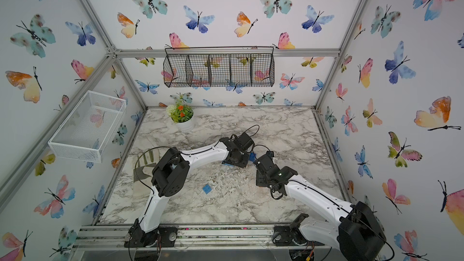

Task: Assemble a giraffe with lego
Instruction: Move the lego brick at the center of the board, then adjust the lego brick at the center of the board.

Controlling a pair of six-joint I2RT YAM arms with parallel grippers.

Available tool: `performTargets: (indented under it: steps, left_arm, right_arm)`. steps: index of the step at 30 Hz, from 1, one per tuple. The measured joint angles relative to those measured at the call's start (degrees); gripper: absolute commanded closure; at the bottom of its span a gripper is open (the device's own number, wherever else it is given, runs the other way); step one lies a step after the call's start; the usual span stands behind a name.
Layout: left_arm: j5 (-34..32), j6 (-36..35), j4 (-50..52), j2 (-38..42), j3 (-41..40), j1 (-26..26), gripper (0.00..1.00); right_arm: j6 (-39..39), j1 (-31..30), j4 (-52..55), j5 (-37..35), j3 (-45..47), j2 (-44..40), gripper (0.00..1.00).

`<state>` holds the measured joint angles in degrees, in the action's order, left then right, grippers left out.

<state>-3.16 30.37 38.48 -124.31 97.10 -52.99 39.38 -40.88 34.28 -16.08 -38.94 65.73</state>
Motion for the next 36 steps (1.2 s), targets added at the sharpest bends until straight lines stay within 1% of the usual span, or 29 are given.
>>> performTargets:
  steps: [7, 13, 17, 21, 26, 31, 34, 36]
  left_arm:
    - [-0.3, 7.8, 1.2, 6.3, -9.0, -5.5, 0.81]
    - [0.3, 14.4, -3.3, 10.0, -15.1, -8.6, 0.79]
    - [1.4, 16.9, -5.0, 11.0, -16.6, -8.6, 0.71]
    - [1.8, 18.1, -5.8, 11.0, -16.6, -8.5, 0.56]
    - [2.3, 18.6, -6.2, 11.0, -16.8, -8.5, 0.45]
    - [2.6, 18.5, -6.1, 12.1, -17.2, -8.5, 0.41]
    - [2.6, 18.1, -6.1, 15.1, -18.0, -8.0, 0.40]
    - [2.6, 17.4, -6.0, 18.7, -18.9, -7.4, 0.40]
  right_arm:
    - [0.0, 0.1, -0.1, 0.0, 0.0, 0.0, 0.45]
    - [0.1, 0.1, -0.4, 0.0, 0.9, 0.0, 0.45]
    - [0.1, 0.1, -0.4, 0.3, 1.4, -0.3, 0.45]
    - [0.2, 0.1, -0.2, 1.2, 1.5, -1.3, 0.46]
    - [0.2, 0.1, 0.7, 2.5, 1.4, -1.7, 0.46]
    - [0.3, 0.1, 1.4, 4.4, 0.7, -2.7, 0.46]
    - [0.8, 0.1, 1.7, 6.1, -0.5, -4.1, 0.46]
    - [1.3, 0.1, 1.7, 7.4, -1.9, -4.7, 0.47]
